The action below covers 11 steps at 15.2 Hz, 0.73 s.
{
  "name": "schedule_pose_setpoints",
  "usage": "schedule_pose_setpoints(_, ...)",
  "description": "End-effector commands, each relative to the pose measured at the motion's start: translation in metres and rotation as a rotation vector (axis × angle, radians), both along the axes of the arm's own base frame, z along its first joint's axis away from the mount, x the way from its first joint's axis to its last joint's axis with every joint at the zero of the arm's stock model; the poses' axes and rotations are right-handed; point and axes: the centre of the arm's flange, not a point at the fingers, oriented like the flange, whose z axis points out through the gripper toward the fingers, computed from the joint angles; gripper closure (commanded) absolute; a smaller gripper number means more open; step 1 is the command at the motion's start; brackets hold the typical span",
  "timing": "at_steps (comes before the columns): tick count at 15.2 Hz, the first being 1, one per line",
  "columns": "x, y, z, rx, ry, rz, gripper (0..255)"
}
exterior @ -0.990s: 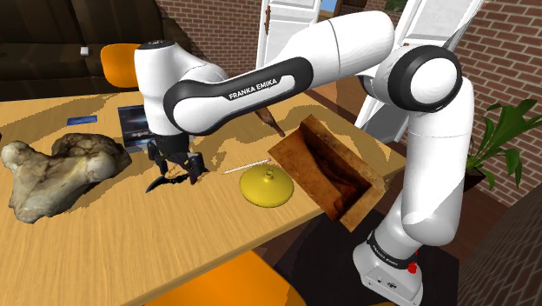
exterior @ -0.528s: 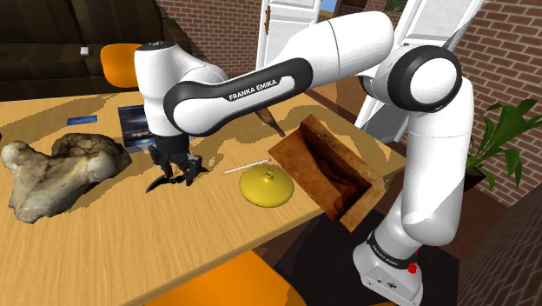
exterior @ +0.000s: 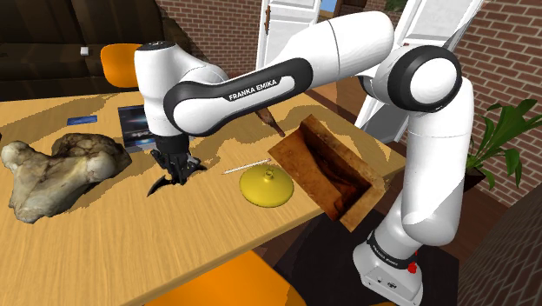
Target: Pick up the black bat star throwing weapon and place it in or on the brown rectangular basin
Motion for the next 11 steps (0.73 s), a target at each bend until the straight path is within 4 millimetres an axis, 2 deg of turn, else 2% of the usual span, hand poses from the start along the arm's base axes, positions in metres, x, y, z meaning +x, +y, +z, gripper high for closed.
schedule_pose_setpoints(1,0.000,0.000,0.000,0.000,0.000,0.000,255)
schedule_pose_setpoints(11,0.000,0.000,0.053,0.000,0.000,0.000,255)
